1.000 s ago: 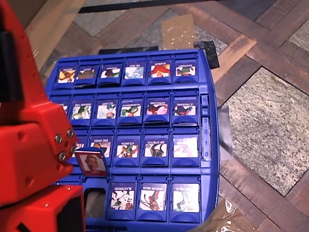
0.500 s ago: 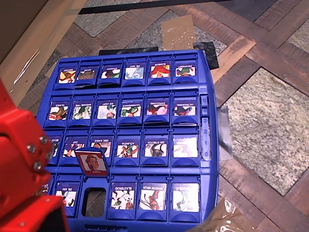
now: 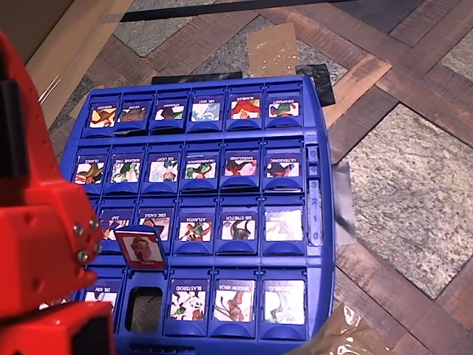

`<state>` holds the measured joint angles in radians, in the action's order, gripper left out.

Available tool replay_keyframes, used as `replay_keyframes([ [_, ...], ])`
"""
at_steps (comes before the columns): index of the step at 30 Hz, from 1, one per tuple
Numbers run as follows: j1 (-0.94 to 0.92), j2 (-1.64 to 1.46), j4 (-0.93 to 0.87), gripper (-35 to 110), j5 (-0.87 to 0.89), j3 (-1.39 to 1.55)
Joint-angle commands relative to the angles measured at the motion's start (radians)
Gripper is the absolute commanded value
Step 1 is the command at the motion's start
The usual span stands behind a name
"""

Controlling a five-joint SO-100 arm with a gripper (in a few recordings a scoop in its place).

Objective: Flip A5.

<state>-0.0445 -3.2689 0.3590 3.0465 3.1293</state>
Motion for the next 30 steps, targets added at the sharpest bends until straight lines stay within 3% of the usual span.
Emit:
replay_keyframes([
  [1,0.009,-0.011,0.107,0,0.012,-0.003],
  [6,0.009,-0.012,0.273,0,0.014,0.0],
  [14,0.003,-0.014,0.719,0,0.014,0.0],
  [30,0.005,-0.014,1.45,0,0.012,0.0],
])
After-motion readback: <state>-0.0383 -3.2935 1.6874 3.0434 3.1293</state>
